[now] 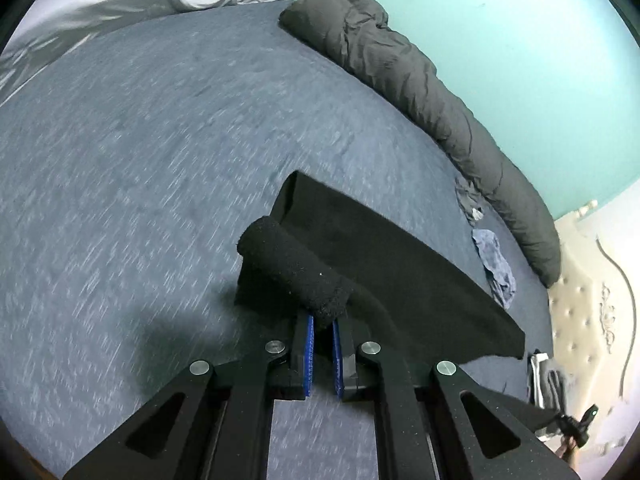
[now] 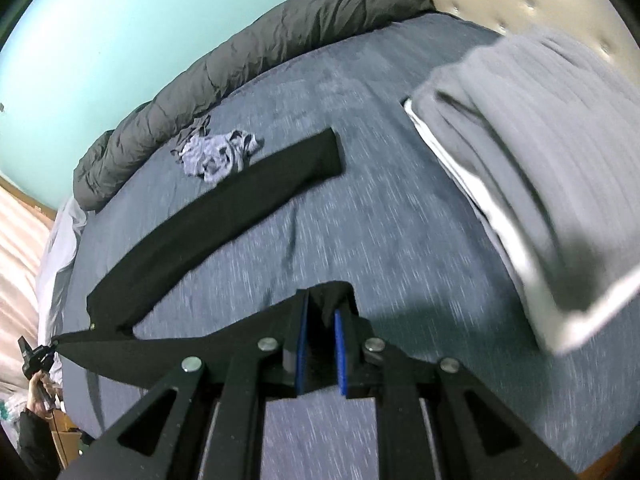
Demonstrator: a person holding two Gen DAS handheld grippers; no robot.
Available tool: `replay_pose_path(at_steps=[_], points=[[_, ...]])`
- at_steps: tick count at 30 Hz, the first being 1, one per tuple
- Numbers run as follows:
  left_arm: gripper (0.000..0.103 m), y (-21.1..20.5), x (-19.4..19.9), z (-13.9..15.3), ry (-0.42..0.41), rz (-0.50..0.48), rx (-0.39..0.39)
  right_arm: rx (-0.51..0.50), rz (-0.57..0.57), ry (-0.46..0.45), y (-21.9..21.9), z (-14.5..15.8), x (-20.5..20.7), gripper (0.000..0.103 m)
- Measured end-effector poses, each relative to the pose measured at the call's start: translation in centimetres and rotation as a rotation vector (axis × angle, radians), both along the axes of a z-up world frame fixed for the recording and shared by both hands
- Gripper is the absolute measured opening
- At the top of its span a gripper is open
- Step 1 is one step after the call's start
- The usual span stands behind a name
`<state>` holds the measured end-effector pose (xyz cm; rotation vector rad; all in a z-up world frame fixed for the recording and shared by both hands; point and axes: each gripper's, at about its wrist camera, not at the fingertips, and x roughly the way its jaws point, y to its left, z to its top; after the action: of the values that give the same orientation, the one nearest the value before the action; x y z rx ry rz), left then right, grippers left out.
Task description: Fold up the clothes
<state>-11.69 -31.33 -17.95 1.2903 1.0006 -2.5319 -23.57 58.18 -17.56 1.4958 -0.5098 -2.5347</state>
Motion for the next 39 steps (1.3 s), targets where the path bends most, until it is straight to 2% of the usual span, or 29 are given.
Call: replay_pose_path(at_steps=[12,15,24,28,30,33,34,35,38,39], points=[[0.008,-0.2,-10.4,-0.4,-0.037,-0.001,-0.016,0.072,0.012,-0.012,-2.3,-0.1,-12.7,0.011],[0.008,-0.2,-12.7,-0.9,-0.053,-0.007,-0.024,0.093,0.009,-0.030,-3.0,-1.0,-15.3,0.011],[0.008,-1.1,-17.9,-4.1,-0.103,-0.005,-0.029,0.157,-0.004,-0.090,-5.0,-3.9,-22.9,0.011],[0.008,-1.0,-19.6,-5.7,-0.136,-0.018,-0.056,0.168,-0.023,-0.101,-5.5,-5.3,-25.7,0.011],[0.013,-0.9,-20.3,-6.7,-0.154,-0.008,-0.062,0.162,-0.041,-0.086,-5.8,-6.1,-27.0,0.013],[0.019,-0.5,-21.0,-8.0,-0.177,-0.003,-0.072,0.197,-0.070,-0.015,-6.2,-6.2,-27.9,0.027],[0.020,-0.3,-21.1,-8.2,-0.179,-0.002,-0.080,0.214,-0.073,0.019,-6.3,-6.1,-27.9,0.040],[0.024,-0.1,-21.1,-8.3,-0.177,-0.003,-0.091,0.212,-0.068,0.049,-6.1,-5.9,-27.7,0.047],[0.030,0.6,-20.5,-7.6,-0.145,-0.015,-0.124,0.203,-0.036,0.129,-5.6,-5.7,-26.5,0.050],[0.039,1.0,-20.2,-7.2,-0.131,-0.017,-0.145,0.191,-0.008,0.146,-5.4,-5.8,-25.9,0.051]])
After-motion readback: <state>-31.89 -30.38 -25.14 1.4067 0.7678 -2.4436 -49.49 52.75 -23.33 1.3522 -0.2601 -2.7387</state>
